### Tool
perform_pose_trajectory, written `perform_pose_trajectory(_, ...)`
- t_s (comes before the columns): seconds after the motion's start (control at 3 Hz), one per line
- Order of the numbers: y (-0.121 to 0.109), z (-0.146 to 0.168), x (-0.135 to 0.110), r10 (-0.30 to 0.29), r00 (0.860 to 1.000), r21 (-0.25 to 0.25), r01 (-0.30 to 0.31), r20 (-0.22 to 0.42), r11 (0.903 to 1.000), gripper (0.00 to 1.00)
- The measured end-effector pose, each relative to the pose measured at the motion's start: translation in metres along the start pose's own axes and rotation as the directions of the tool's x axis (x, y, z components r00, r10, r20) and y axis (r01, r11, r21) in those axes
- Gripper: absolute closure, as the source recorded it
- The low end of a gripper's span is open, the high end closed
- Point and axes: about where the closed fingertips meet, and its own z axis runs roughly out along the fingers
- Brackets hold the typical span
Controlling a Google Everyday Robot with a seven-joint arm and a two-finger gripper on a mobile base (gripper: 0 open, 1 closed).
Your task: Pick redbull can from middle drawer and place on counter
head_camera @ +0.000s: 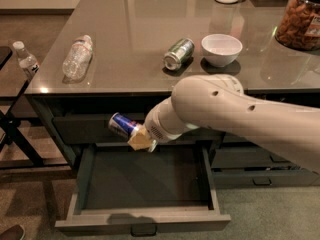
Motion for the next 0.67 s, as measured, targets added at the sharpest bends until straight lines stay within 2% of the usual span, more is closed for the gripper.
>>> perform_pose_trajectory(0.33,-0.0125,-0.0381,-0.0345,-0.026,0.998,0.034,0.024,0.059,0.9991,1.00)
perform_pose_trajectory(0.67,-0.0126,-0.0381,-0.0345,-0.026,0.998,0.034,0.024,0.059,0.9991,1.00)
